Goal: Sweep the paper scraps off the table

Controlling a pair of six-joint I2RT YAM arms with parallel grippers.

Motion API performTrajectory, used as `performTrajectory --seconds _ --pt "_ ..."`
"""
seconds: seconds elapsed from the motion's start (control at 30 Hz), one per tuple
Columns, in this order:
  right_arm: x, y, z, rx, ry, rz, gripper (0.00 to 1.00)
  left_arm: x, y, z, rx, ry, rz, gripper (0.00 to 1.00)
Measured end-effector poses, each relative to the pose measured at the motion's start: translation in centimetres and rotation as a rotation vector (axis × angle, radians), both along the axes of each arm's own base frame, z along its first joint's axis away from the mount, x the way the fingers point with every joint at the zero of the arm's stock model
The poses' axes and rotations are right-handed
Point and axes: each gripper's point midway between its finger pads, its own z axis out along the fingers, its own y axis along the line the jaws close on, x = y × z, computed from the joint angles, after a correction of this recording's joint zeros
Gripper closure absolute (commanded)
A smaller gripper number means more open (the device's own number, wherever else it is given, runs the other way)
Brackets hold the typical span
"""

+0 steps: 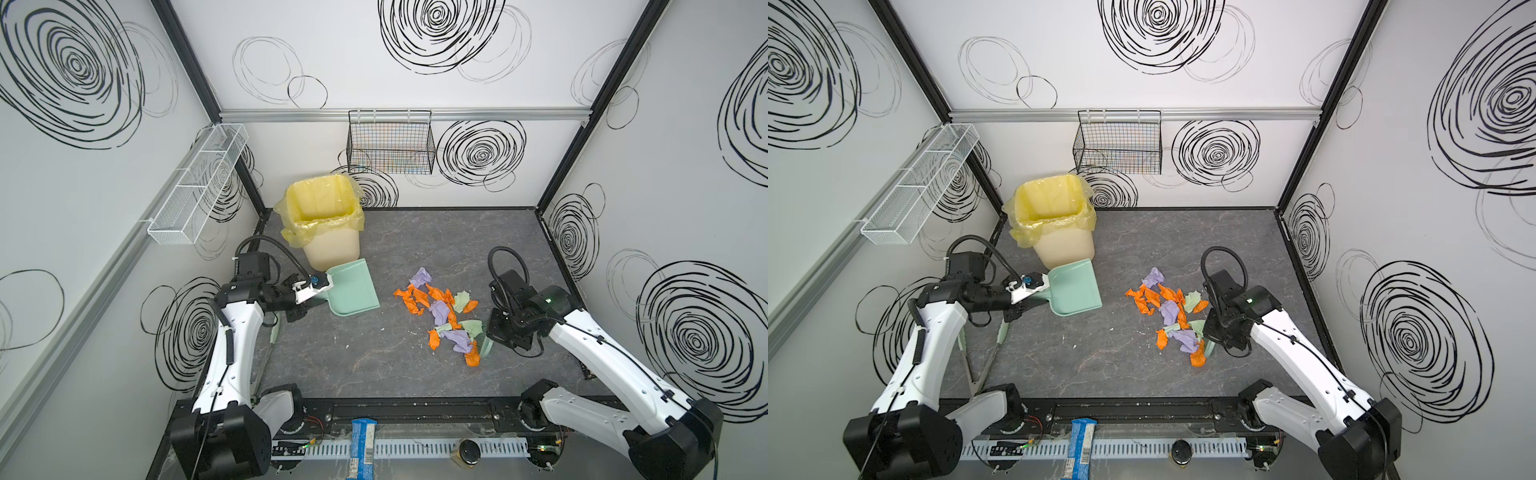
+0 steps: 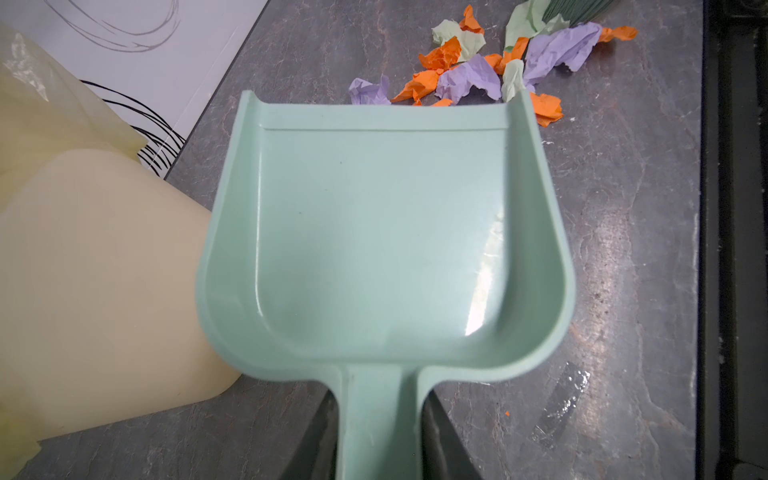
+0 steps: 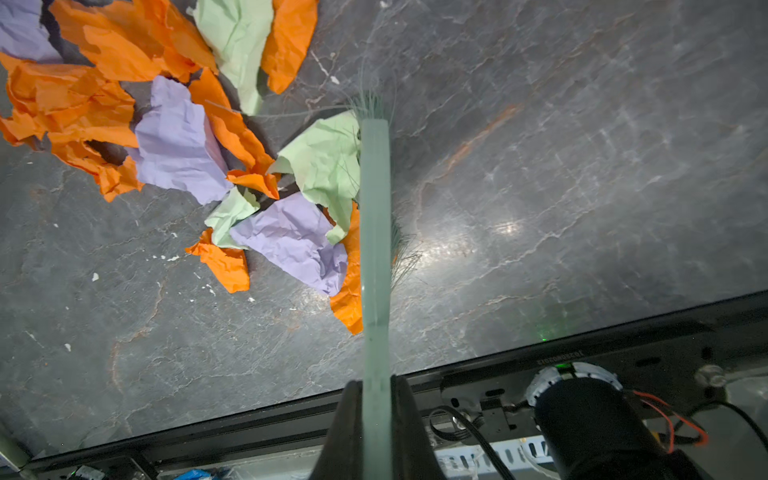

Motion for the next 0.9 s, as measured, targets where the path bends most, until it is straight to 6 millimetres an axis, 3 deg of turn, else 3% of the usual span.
performTrajectory --seconds 0.2,0.43,0.6,0.7,0.83,0.9 --pt "3.2 2.1 0.2 0.02 -0.037 0.006 1.0 -0.3 0.0 0.1 0.01 -0.004 -0.006 1.0" --pt "6.6 3.3 2.3 0.028 -0.129 0.012 1.0 -0.9 0.0 0.0 0.021 0.001 -0.014 1.0" --pt "7.4 2.9 4.5 0.01 -0.182 0.012 1.0 -1.4 -0.1 -0.5 0.04 0.017 -0.027 1.0" --pt "7.9 2.2 6.9 -0.017 -0.249 0.019 1.0 -1.9 -0.3 -1.3 0.058 0.044 -0.042 1.0" --pt "8.8 0.5 10.3 -0.084 -0.376 0.028 1.0 -2.9 -1.2 -2.8 0.096 0.087 -0.084 1.0" --pt "9.2 -0.4 11.0 -0.137 -0.403 0.04 1.0 -3.5 -2.0 -3.6 0.126 0.108 -0.11 1.0"
